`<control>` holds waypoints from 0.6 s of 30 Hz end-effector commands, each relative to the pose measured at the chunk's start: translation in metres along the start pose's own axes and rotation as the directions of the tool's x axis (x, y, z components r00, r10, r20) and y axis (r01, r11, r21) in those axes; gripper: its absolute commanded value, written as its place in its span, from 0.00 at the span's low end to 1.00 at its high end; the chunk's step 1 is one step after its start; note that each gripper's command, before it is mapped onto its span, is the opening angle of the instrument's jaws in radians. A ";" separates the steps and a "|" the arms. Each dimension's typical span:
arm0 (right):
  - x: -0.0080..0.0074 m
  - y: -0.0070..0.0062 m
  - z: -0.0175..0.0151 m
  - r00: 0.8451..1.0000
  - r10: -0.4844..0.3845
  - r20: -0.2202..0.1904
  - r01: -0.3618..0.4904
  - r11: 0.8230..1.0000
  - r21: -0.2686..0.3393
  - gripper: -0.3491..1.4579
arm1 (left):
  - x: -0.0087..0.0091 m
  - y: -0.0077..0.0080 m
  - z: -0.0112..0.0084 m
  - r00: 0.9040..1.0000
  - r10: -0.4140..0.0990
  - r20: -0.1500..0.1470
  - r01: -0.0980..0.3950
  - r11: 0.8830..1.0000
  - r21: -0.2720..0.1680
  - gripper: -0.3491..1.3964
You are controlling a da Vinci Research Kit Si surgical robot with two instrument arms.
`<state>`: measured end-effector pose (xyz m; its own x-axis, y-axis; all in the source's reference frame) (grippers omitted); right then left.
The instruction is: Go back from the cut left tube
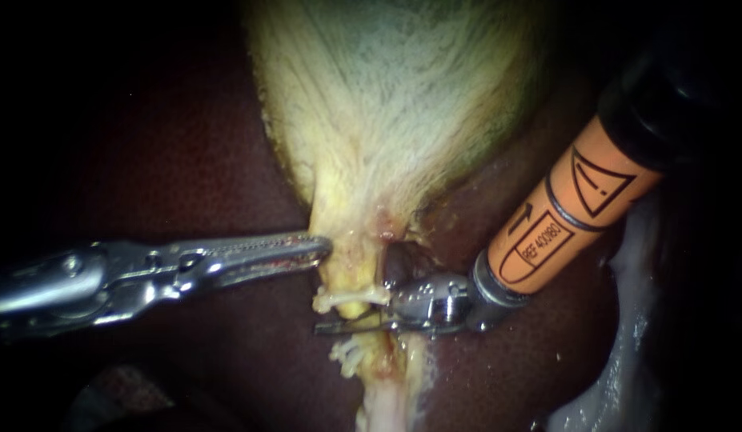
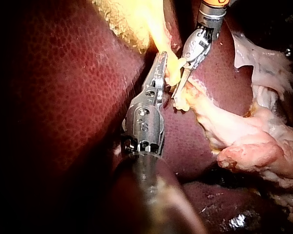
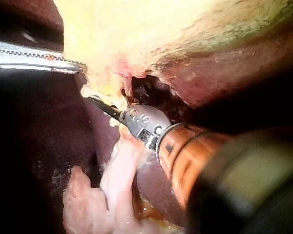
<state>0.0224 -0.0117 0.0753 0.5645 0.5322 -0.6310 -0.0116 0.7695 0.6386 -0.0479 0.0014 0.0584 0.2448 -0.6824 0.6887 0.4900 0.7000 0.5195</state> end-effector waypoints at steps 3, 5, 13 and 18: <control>0.0000 -0.0002 0.0000 1.000 -0.001 0.000 0.001 1.000 0.001 0.00 | 0.0000 0.0000 0.0000 1.000 0.000 0.000 0.000 1.000 0.000 0.20; 0.0001 -0.0003 0.0000 1.000 0.017 -0.004 -0.017 1.000 -0.002 0.00 | 0.0000 0.0000 0.0000 1.000 0.000 0.000 0.000 1.000 0.000 0.20; 0.0004 -0.0007 0.0003 0.996 0.088 -0.013 -0.088 0.996 0.002 0.62 | 0.0000 0.0000 0.0000 1.000 0.000 0.000 0.000 1.000 0.000 0.20; 0.0003 -0.0007 0.0002 0.996 0.093 -0.013 -0.093 0.996 0.002 0.65 | 0.0000 0.0000 0.0000 1.000 0.000 0.000 0.000 1.000 0.000 0.20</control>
<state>0.0228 -0.0121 0.0747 0.5495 0.6074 -0.5737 -0.0637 0.7151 0.6961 -0.0479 0.0014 0.0584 0.2450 -0.6823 0.6888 0.4896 0.7003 0.5195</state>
